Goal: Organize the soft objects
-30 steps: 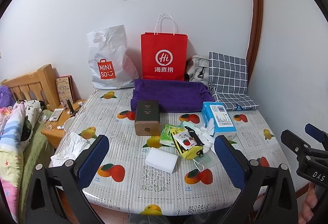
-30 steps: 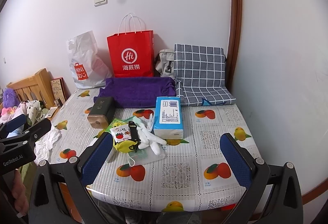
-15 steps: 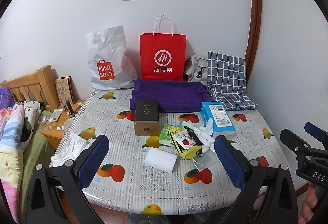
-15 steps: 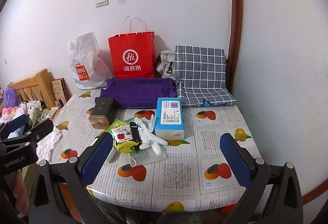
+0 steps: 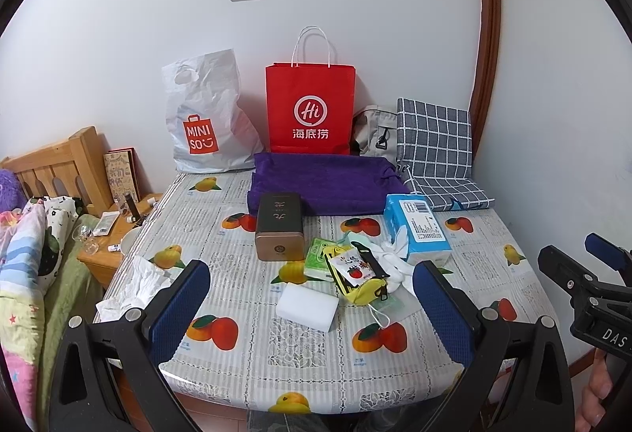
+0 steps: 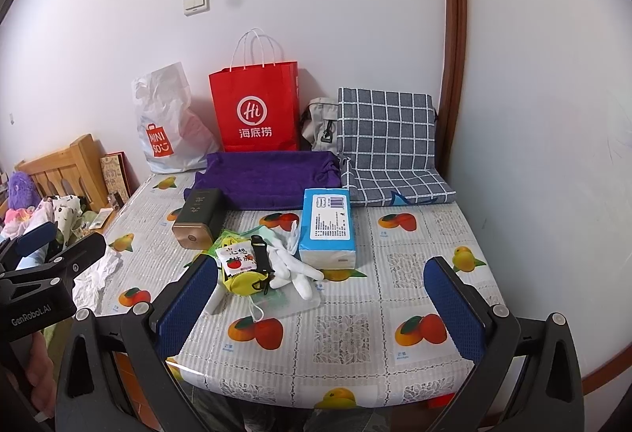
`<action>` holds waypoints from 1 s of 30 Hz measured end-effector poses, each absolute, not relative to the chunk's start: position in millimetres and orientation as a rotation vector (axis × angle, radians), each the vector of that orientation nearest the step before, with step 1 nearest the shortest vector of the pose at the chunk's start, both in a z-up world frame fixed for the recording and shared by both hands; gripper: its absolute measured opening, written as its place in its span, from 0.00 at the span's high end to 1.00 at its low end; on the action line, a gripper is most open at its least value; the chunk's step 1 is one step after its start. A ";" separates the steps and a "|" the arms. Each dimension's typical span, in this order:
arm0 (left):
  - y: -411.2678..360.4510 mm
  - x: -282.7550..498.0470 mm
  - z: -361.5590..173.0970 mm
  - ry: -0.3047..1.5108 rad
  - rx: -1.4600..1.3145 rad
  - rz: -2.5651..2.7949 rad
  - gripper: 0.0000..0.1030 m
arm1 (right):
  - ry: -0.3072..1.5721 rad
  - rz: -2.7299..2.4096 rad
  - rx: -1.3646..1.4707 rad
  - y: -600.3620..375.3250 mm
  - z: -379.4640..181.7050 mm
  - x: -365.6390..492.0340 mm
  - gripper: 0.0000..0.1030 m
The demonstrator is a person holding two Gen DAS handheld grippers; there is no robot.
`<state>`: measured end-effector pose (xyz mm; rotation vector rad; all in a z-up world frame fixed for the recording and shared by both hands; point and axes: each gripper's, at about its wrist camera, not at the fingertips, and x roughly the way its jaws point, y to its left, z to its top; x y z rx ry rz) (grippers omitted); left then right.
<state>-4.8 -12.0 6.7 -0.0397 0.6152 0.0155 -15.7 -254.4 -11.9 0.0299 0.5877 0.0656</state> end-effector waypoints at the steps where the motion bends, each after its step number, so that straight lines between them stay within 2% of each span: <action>1: -11.8 -4.8 6.5 0.615 -0.040 0.015 0.00 | 0.588 0.066 0.030 -254.4 -11.8 -15.6 0.00; 30: -16.2 -4.9 5.8 0.618 -0.037 0.012 0.00 | 0.583 0.070 0.030 -255.3 -12.6 -16.7 0.00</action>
